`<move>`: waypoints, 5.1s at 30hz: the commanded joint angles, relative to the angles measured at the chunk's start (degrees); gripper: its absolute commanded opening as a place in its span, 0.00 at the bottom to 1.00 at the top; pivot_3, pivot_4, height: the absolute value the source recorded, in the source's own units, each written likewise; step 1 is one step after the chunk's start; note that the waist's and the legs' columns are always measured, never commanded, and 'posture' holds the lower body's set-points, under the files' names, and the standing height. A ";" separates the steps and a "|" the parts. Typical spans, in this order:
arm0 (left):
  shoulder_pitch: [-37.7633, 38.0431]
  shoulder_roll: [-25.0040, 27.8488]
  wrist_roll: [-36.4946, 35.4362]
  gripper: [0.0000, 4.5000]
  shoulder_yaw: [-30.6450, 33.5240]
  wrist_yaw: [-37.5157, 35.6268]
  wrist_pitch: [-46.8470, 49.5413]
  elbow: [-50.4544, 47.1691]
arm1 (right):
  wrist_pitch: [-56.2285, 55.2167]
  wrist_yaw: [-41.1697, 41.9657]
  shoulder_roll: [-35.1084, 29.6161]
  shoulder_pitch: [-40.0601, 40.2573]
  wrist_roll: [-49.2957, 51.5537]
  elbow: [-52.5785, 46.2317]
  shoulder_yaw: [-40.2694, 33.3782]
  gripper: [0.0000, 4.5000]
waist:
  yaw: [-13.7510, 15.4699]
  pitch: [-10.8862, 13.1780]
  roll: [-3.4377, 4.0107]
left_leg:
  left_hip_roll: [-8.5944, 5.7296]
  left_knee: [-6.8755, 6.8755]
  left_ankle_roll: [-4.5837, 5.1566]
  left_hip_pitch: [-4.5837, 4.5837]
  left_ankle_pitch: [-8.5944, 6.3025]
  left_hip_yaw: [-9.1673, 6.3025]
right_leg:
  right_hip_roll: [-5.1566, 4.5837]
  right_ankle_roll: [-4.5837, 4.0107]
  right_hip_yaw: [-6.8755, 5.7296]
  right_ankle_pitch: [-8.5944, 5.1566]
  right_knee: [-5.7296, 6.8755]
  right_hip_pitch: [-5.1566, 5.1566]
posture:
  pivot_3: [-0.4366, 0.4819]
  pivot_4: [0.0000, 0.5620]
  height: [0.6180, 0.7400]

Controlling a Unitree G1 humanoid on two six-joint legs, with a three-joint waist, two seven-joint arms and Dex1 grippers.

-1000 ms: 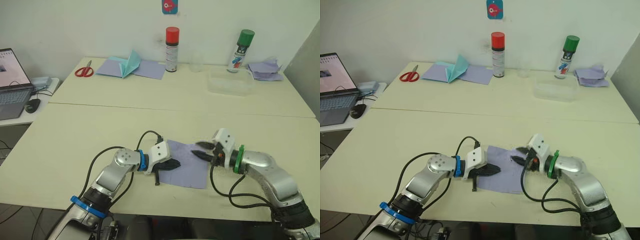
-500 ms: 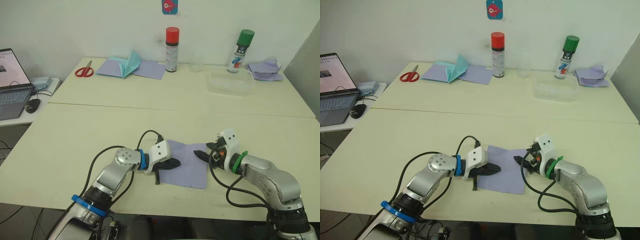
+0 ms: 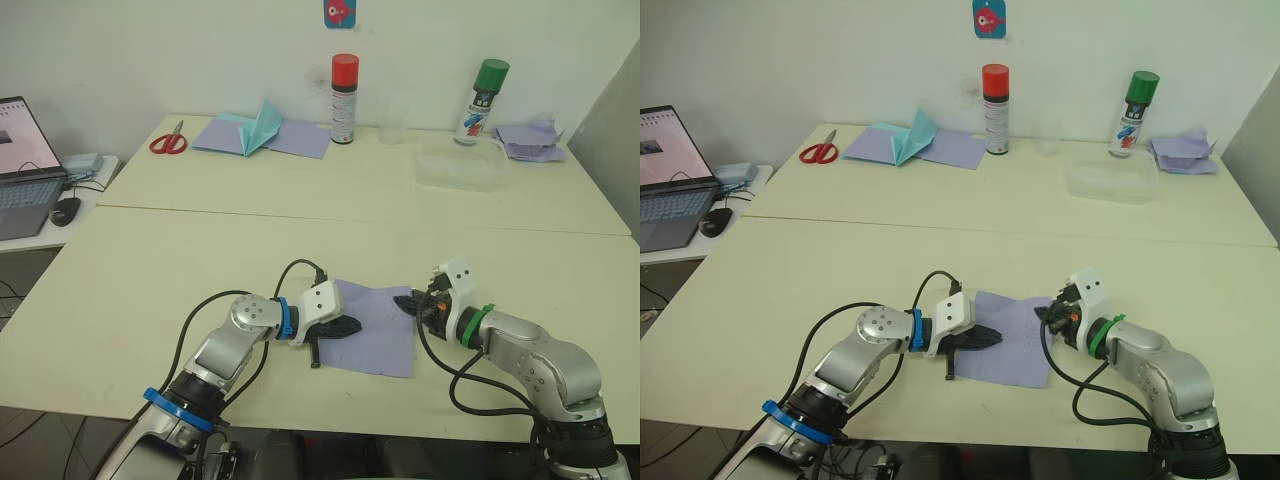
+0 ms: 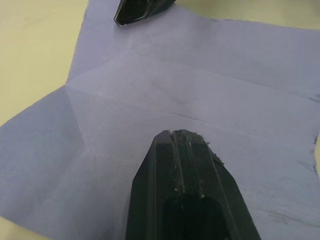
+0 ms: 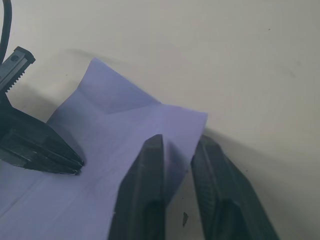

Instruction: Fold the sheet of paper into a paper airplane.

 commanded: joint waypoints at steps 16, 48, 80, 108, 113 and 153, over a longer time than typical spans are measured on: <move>1.01 0.37 2.62 0.00 -1.38 1.21 1.49 1.80 | -12.92 5.56 -5.56 -0.95 -8.52 -0.11 10.70 0.00 | -0.02 0.01 -0.01 | 0.01 -0.02 0.00 -0.01 0.00 0.00 | -0.04 0.01 0.01 -0.01 -0.02 -0.03 | 0.48 0.27 1.00; 0.31 0.52 3.32 0.00 -0.93 2.00 0.31 3.17 | -23.01 10.11 -8.69 -0.08 -21.19 5.09 17.89 0.00 | 0.00 0.04 -0.04 | -0.01 -0.04 0.00 -0.01 0.00 0.01 | -0.11 0.01 -0.01 -0.03 -0.04 -0.05 | 0.48 0.27 1.00; -8.92 -6.95 -5.24 0.00 6.14 4.97 11.30 2.63 | -22.67 11.06 -8.49 0.86 -21.62 4.82 18.16 0.00 | -0.05 0.25 -0.25 | -0.13 -0.06 0.00 -0.18 0.00 -0.02 | -0.13 0.08 -0.01 -0.08 -0.05 -0.20 | 0.48 0.27 1.00; -14.02 -10.48 8.92 0.00 -3.93 3.55 -2.41 17.69 | -20.28 12.39 -8.97 1.97 -20.32 1.50 16.72 0.35 | -0.01 0.23 -0.26 | -0.19 -0.02 0.00 -0.60 0.00 -0.12 | 0.04 0.11 -0.07 -0.09 -0.04 -0.52 | 0.48 0.27 1.00; -13.81 -10.26 9.83 0.00 -4.34 3.38 -3.10 18.42 | -16.09 16.63 -13.26 2.76 -15.89 -5.10 13.06 0.58 | 0.00 0.24 -0.26 | -0.20 -0.01 0.01 -0.64 0.00 -0.14 | 0.04 0.12 -0.08 -0.09 -0.04 -0.52 | 0.48 0.27 1.00; -13.59 -10.05 10.77 0.00 -5.37 2.57 -4.37 19.95 | -17.58 12.69 -13.14 9.31 -11.18 -2.60 5.60 0.01 | 0.05 -0.04 -0.27 | -0.24 0.06 0.03 -0.66 0.01 -0.27 | 0.09 0.18 -0.08 -0.12 -0.01 -0.38 | 0.48 0.27 1.00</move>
